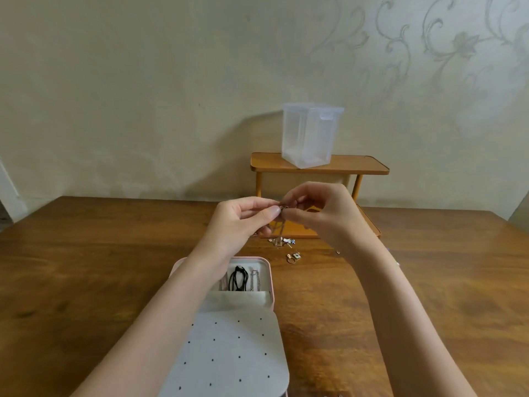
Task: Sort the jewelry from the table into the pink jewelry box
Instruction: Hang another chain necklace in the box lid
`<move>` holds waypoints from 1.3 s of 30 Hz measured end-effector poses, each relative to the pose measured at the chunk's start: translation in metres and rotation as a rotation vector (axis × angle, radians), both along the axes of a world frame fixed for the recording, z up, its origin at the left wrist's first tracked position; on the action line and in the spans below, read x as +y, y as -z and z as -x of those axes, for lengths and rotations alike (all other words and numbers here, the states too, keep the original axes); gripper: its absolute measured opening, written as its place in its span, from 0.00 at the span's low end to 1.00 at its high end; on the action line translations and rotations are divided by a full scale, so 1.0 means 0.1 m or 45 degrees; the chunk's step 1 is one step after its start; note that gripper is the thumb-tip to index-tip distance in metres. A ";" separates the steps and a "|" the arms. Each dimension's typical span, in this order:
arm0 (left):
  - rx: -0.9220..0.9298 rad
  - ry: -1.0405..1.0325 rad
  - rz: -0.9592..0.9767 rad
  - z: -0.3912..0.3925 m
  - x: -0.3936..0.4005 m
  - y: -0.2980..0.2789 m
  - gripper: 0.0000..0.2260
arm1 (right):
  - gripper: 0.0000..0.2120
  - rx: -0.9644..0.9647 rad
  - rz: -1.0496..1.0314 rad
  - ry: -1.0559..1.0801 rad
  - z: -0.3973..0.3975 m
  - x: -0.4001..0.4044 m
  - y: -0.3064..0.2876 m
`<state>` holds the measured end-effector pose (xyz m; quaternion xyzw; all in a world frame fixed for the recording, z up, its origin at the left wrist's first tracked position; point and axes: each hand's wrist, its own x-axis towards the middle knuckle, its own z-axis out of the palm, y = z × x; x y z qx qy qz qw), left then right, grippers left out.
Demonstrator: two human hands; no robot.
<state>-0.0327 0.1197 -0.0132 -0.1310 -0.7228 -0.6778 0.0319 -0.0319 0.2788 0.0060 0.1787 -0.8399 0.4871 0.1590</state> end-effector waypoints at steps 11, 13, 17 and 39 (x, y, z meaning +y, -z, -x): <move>0.298 -0.030 0.077 -0.04 -0.04 -0.16 0.03 | 0.02 -0.029 0.286 -0.164 -0.07 0.04 -0.06; 0.391 -0.028 0.135 -0.05 -0.03 -0.18 0.04 | 0.05 -0.052 0.335 -0.157 -0.08 0.06 -0.06; 0.466 -0.043 0.204 -0.05 -0.02 -0.16 0.05 | 0.10 -0.096 0.331 -0.193 -0.10 0.08 -0.07; 0.692 0.015 0.421 -0.08 0.00 -0.15 0.05 | 0.04 -0.556 0.434 -0.343 -0.07 0.11 -0.03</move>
